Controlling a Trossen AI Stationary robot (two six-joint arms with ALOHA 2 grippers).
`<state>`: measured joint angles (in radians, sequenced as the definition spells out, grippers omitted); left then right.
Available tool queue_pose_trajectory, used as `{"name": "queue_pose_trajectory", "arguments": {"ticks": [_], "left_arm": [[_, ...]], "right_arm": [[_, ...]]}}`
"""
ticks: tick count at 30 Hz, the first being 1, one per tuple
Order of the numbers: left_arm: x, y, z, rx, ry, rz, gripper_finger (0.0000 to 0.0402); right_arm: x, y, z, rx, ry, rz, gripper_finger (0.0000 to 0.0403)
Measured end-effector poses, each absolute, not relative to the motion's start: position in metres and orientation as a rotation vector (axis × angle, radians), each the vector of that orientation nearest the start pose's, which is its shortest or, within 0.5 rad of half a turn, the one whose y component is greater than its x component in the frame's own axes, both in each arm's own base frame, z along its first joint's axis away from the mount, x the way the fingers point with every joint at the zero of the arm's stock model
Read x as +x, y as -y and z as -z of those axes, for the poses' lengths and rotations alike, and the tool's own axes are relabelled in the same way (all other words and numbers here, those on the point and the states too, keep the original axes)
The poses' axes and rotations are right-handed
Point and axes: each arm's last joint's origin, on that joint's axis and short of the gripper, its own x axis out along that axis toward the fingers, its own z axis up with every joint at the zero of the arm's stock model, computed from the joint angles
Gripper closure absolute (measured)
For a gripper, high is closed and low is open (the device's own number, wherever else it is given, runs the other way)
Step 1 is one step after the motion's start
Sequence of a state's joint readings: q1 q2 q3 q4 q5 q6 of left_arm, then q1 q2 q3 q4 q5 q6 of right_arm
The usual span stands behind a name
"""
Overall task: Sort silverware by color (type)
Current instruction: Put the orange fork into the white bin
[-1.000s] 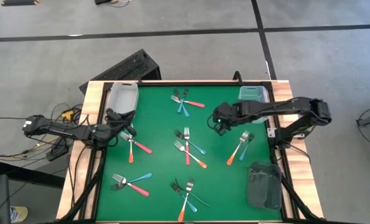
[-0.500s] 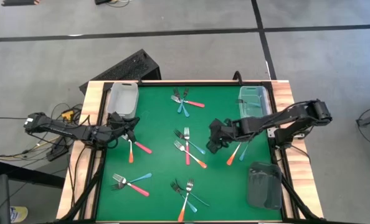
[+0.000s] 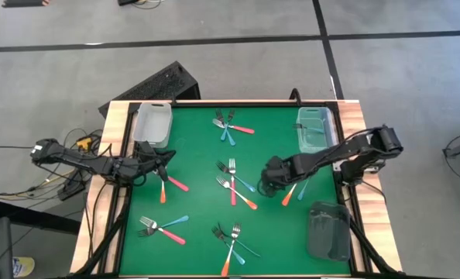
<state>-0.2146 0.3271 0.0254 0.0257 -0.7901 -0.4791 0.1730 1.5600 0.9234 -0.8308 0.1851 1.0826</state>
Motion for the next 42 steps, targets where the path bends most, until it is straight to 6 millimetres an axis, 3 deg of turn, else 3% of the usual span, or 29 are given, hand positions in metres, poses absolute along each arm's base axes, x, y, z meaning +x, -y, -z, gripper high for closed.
{"name": "queue_pose_trajectory", "arguments": {"ticks": [4,8,14,19,22,37,42], "left_arm": [[0.108,0.002,-0.149,-0.289,-0.112,-0.628,0.0400],[0.108,0.001,-0.149,-0.277,-0.106,-0.659,0.0400],[0.108,0.001,-0.149,-0.253,-0.115,-0.658,0.0400],[0.108,0.001,-0.149,-0.249,-0.116,-0.657,0.0400],[0.108,0.001,-0.149,-0.250,-0.116,-0.656,0.0400],[0.108,0.002,-0.149,-0.254,-0.119,-0.640,0.0400],[0.108,0.002,-0.149,-0.254,-0.119,-0.641,0.0400]], "right_arm": [[0.235,-0.047,-0.176,0.565,-1.376,0.915,0.0294],[0.232,-0.045,-0.174,0.537,-1.463,0.898,0.0294],[0.231,-0.041,-0.174,0.117,-1.643,0.455,0.0294],[0.232,-0.040,-0.174,-0.241,-1.688,0.124,0.0294],[0.232,-0.041,-0.174,-0.364,-1.696,-0.045,0.0294],[0.210,-0.042,-0.137,-0.498,-1.711,-0.188,0.0294],[0.211,-0.043,-0.136,-0.506,-1.689,-0.192,0.0295]]}}
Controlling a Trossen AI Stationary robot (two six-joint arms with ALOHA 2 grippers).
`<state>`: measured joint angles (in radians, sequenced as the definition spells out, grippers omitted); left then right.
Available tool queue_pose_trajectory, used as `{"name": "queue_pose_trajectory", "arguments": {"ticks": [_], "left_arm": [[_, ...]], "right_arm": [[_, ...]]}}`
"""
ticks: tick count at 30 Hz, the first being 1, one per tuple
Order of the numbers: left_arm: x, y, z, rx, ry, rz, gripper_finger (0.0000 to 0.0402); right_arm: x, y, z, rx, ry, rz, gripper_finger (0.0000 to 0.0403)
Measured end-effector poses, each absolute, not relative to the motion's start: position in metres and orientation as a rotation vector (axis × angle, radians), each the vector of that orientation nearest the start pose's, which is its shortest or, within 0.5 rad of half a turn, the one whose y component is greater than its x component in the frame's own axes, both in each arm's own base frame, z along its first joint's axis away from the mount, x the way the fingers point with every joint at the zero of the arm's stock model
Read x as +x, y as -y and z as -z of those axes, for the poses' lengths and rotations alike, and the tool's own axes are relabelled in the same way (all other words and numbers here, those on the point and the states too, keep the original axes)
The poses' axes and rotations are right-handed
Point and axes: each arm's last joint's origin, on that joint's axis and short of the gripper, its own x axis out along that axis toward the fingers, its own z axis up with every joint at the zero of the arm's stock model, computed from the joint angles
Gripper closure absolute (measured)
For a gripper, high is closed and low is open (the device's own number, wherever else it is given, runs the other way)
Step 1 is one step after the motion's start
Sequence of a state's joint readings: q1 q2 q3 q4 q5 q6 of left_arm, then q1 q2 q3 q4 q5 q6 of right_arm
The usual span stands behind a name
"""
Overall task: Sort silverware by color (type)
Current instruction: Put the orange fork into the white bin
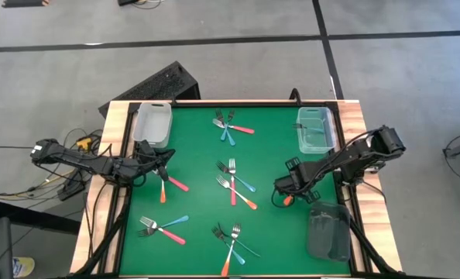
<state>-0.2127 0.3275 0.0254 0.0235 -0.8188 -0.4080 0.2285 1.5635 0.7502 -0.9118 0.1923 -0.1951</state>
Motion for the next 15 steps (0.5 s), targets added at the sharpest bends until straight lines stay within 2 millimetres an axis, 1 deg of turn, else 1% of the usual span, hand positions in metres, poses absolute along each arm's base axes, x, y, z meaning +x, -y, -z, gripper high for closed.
{"name": "queue_pose_trajectory", "arguments": {"ticks": [3,5,10,11,13,15], "left_arm": [[0.108,0.002,-0.149,-0.255,-0.119,-0.641,0.0400],[0.108,0.002,-0.149,-0.259,-0.118,-0.641,0.0400],[0.108,0.002,-0.149,-0.269,-0.116,-0.637,0.0400],[0.108,0.002,-0.149,-0.272,-0.118,-0.624,0.0400],[0.109,0.003,-0.149,-0.273,-0.128,-0.590,0.0400],[0.109,0.004,-0.149,-0.277,-0.134,-0.561,0.0400]], "right_arm": [[0.212,-0.044,-0.135,-0.487,-1.681,-0.176,0.0302],[0.213,-0.043,-0.135,-0.451,-1.667,-0.139,0.0316],[0.219,-0.040,-0.137,-0.327,-1.629,-0.021,0.0379],[0.222,-0.040,-0.139,-0.294,-1.612,0.011,0.0386],[0.233,-0.038,-0.145,-0.215,-1.549,0.073,0.0388],[0.244,-0.036,-0.152,-0.139,-1.483,0.129,0.0379]]}}
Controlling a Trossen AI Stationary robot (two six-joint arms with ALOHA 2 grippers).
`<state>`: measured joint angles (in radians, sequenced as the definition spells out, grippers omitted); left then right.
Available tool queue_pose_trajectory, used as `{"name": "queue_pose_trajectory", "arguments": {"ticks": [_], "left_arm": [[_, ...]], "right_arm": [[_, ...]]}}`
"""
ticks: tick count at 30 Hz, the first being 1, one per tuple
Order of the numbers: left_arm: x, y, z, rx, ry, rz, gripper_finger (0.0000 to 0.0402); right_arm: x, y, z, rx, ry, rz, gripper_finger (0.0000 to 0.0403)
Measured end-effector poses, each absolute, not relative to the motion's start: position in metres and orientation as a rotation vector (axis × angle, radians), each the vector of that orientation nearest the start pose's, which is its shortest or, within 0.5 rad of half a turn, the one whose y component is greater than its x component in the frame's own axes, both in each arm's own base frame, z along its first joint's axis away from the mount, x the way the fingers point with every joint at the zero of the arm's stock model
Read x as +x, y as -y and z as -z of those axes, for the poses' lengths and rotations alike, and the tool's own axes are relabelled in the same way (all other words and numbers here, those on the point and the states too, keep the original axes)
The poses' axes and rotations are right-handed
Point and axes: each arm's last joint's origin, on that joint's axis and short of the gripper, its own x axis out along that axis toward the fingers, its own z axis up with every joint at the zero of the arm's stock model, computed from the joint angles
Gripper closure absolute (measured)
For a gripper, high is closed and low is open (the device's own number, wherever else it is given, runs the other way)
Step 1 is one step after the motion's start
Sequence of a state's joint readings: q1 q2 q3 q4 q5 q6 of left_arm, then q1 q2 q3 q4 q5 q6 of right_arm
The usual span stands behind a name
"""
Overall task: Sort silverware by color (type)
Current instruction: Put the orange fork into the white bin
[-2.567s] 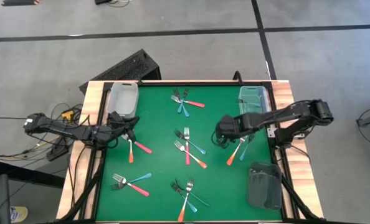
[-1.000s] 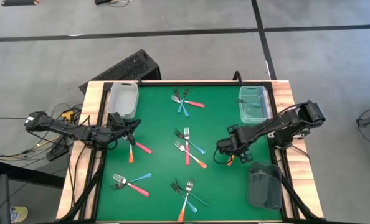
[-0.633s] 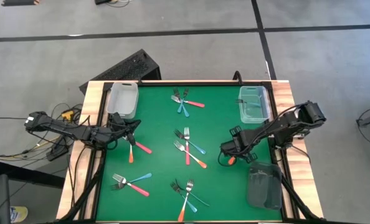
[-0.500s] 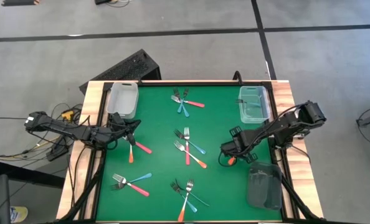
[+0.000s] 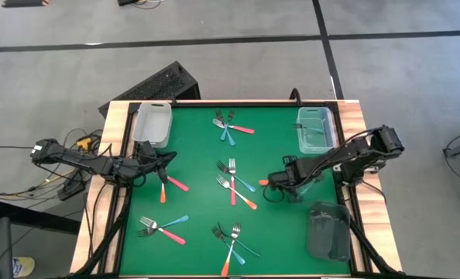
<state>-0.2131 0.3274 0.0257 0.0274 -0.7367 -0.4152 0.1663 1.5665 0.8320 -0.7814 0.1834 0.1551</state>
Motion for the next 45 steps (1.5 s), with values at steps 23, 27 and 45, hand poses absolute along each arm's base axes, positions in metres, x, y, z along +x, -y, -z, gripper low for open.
{"name": "queue_pose_trajectory", "arguments": {"ticks": [23,27,45], "left_arm": [[0.131,0.016,-0.177,-0.301,0.100,-0.218,0.0241],[0.141,0.018,-0.179,-0.265,0.114,-0.199,0.0235],[0.196,0.030,-0.202,-0.137,0.010,-0.215,0.0277]], "right_arm": [[0.384,-0.017,-0.195,0.168,-0.051,0.129,0.0380],[0.405,-0.021,-0.191,0.165,-0.059,0.115,0.0380],[0.435,-0.030,-0.198,0.105,-0.144,0.085,0.0379]]}}
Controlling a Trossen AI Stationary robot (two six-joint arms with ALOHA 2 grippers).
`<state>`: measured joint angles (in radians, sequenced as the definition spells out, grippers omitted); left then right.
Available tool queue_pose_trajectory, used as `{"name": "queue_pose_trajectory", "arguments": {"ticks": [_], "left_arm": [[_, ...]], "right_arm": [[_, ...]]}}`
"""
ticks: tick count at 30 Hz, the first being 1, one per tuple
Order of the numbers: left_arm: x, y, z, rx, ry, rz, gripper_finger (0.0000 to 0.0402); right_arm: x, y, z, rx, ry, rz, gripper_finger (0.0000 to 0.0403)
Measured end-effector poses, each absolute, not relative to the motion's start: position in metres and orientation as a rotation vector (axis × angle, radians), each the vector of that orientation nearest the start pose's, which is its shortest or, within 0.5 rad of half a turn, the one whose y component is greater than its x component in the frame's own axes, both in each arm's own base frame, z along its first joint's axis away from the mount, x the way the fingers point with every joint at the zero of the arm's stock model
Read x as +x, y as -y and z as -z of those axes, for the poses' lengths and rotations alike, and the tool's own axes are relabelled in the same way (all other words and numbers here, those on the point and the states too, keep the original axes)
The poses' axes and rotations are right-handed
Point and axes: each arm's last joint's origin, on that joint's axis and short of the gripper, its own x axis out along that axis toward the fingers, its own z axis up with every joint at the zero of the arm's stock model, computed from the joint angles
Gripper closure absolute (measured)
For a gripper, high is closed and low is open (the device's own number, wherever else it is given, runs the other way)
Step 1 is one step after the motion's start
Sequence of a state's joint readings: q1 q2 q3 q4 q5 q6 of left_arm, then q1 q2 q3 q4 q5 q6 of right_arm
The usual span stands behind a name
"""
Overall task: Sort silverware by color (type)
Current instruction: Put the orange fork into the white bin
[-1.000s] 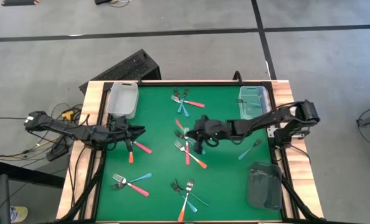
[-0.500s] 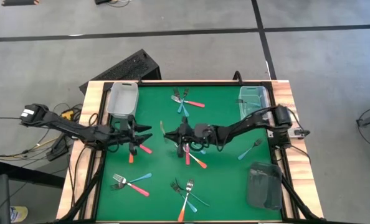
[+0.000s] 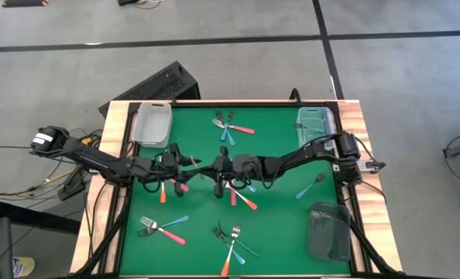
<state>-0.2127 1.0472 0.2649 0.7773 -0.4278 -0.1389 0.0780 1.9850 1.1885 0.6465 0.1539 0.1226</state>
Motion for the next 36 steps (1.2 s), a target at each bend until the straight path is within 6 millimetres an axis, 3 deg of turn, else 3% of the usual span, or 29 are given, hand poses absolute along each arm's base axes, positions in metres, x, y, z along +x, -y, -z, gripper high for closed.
{"name": "queue_pose_trajectory", "arguments": {"ticks": [5,7,14,18,24,32,36], "left_arm": [[0.196,0.030,-0.201,-0.113,0.004,-0.214,0.0373],[0.196,0.029,-0.201,-0.113,0.003,-0.219,0.0388],[0.191,0.013,-0.215,-0.134,-0.030,-0.323,0.0391],[0.184,-0.002,-0.232,-0.127,-0.214,-0.453,0.0393],[0.157,-0.034,-0.263,-0.058,-0.506,-0.781,0.0394],[0.126,-0.083,-0.299,-0.119,-0.656,-1.034,0.0394],[0.120,-0.108,-0.295,-0.198,-0.710,-1.071,0.0394]], "right_arm": [[0.435,-0.032,-0.197,0.105,-0.146,0.081,0.0379],[0.434,-0.032,-0.199,0.105,-0.146,0.079,0.0377],[0.427,-0.033,-0.205,0.181,-0.231,0.104,0.0328],[0.415,-0.035,-0.217,0.191,-0.315,0.106,0.0300],[0.398,-0.035,-0.248,0.177,-0.332,0.125,0.0282],[0.392,-0.041,-0.251,0.145,-0.363,0.106,0.0281],[0.396,-0.041,-0.240,0.145,-0.390,0.109,0.0281]]}}
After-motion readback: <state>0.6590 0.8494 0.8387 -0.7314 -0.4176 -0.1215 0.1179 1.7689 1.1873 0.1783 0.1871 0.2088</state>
